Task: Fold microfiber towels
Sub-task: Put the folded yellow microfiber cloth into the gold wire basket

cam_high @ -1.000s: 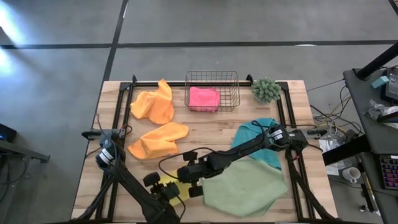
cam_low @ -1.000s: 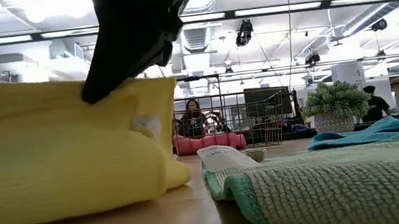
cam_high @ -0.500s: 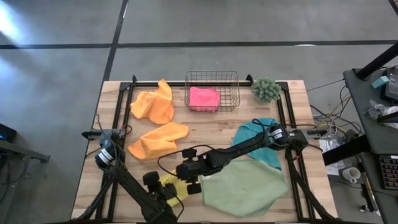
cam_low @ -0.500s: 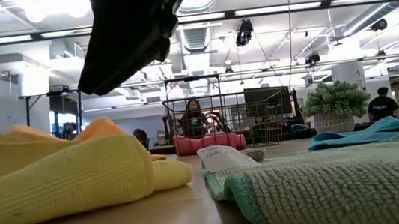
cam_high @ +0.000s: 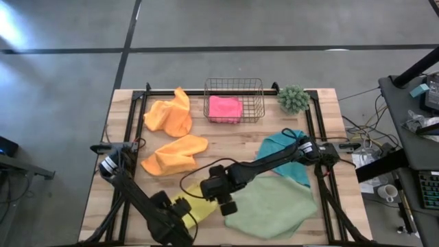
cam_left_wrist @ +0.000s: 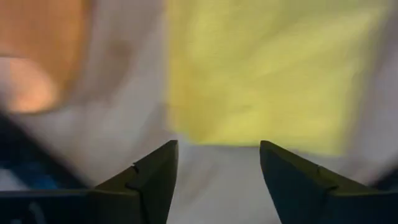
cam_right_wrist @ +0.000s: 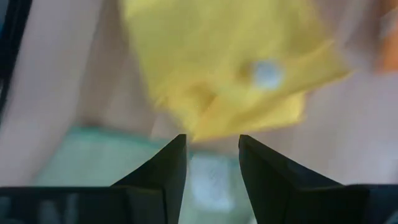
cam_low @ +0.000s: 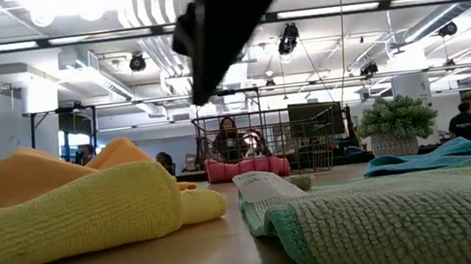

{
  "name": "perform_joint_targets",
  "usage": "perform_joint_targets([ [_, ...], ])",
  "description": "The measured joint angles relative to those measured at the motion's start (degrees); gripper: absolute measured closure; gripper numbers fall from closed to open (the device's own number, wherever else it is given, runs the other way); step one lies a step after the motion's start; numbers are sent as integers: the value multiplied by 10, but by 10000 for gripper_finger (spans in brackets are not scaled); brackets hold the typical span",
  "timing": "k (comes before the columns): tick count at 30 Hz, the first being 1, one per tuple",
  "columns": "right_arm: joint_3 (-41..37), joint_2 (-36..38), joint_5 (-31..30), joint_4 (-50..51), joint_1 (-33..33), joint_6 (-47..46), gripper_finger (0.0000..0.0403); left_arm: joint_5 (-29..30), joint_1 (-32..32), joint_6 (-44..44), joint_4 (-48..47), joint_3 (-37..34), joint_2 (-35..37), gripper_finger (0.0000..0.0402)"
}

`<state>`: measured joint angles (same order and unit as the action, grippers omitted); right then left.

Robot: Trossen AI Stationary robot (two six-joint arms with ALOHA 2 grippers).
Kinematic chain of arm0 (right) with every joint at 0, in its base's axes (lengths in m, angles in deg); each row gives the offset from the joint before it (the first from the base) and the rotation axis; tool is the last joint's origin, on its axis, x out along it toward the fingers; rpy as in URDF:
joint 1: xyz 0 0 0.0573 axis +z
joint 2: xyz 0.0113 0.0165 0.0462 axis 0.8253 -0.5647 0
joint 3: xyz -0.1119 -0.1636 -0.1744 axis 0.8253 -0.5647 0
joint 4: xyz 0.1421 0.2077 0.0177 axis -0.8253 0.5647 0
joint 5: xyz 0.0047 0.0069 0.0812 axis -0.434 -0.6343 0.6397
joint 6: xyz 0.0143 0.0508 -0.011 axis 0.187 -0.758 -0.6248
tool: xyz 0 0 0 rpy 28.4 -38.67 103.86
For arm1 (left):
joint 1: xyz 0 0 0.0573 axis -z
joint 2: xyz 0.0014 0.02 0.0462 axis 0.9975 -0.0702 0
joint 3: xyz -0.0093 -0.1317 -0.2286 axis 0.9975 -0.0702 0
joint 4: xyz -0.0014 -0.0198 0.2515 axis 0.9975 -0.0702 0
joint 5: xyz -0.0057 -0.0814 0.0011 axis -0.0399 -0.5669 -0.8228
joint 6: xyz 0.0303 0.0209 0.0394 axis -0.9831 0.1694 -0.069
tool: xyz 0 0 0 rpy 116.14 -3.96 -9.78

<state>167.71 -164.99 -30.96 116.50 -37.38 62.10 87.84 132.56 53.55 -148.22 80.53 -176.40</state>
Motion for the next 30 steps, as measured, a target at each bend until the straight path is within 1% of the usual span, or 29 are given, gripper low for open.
perform_joint_targets([
  [2,2,0,17,26,5,4,273,7,8,21,57,0,8,190],
  [9,-2,0,18,103,50,20,288,12,33,19,270,1,-5,189],
  [12,-12,5,18,114,75,31,294,14,37,21,339,2,-8,189],
  [16,-30,25,12,116,103,35,305,31,37,22,374,24,-8,189],
  [19,-43,46,-15,133,115,22,314,66,36,20,377,55,-8,189],
  [23,-76,90,-47,130,127,4,324,113,34,9,381,95,-8,189],
  [27,-131,144,-47,107,136,-27,331,164,26,-31,382,149,-8,189],
  [30,-187,193,-48,66,144,-47,334,197,17,-73,381,187,-8,189],
])
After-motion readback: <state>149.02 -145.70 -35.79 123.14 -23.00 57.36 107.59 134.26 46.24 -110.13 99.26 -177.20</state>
